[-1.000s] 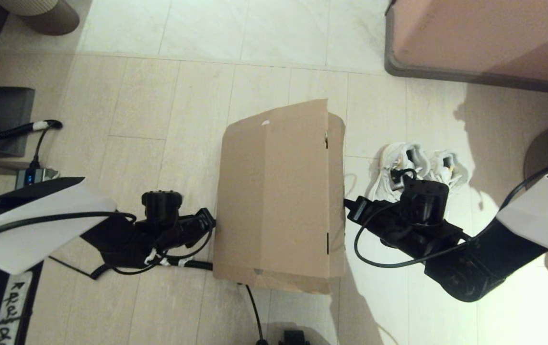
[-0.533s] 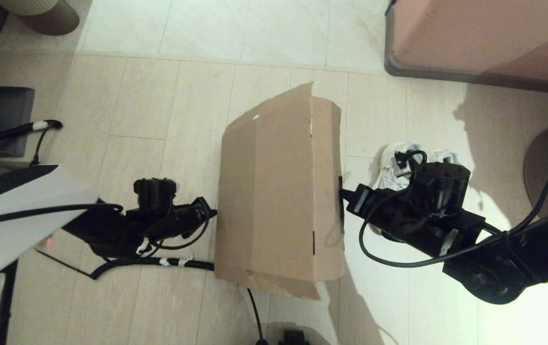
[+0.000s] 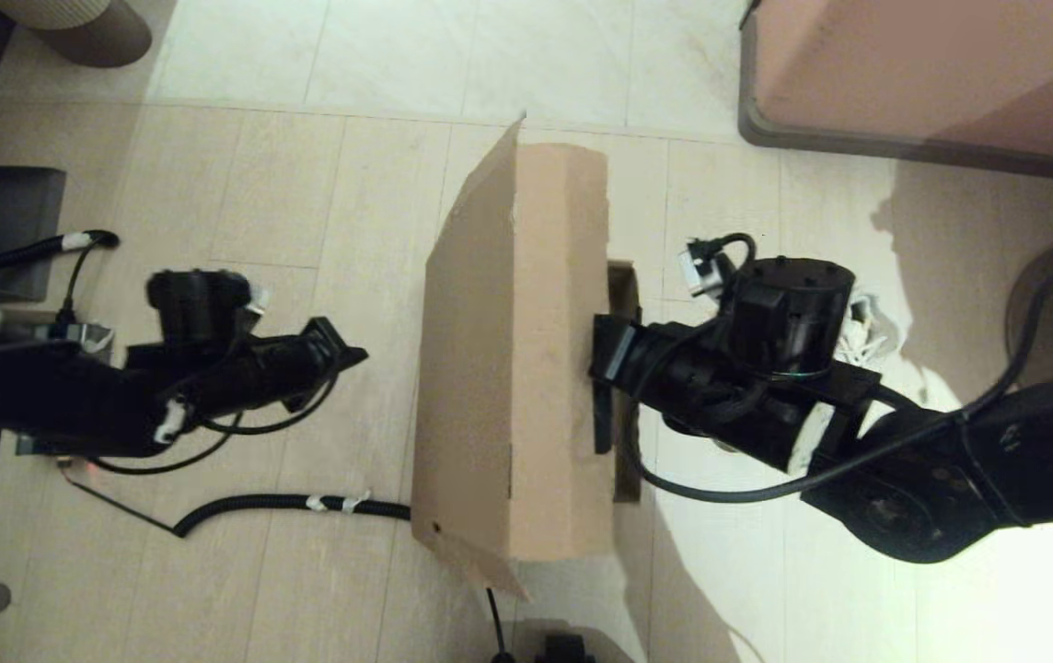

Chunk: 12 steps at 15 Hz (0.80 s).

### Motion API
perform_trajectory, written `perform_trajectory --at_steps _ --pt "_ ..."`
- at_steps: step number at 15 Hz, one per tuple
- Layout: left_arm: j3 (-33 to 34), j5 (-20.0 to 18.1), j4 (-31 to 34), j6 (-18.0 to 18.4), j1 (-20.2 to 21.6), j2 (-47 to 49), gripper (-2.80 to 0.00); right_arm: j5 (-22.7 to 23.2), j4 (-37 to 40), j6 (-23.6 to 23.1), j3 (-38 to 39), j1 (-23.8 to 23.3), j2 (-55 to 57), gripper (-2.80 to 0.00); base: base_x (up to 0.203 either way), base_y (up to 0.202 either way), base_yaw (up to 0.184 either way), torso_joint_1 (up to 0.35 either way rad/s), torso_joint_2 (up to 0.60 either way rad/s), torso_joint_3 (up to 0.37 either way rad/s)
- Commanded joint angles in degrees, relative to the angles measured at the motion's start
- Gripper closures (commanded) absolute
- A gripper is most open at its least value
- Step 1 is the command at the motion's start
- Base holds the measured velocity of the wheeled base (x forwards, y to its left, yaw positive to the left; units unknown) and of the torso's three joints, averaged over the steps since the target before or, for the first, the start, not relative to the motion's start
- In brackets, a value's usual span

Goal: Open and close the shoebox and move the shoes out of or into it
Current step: Open the shoe box

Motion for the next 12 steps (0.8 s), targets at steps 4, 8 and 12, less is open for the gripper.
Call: perform_trajectory --at_steps 4,8,12 --pt "-2.4 -3.2 13.9 -0.2 5.3 -28.2 0.0 -0.3 2.8 0.0 -12.8 8.0 9.0 0.0 0.0 0.0 0.0 0.0 0.0 0.0" --pt "-11.1 -6.6 27.5 -0.2 6.5 -44.8 0.0 0.0 8.6 -0.1 -27.8 12.4 18.7 0.0 0.0 0.0 0.0 0.0 0.0 0.0" --pt "-17.1 -12.8 38.1 -0.2 5.7 -54.2 0.0 0.1 14.9 0.0 -40.7 15.9 27.7 0.0 0.0 0.0 0.0 0.0 0.0 0.0"
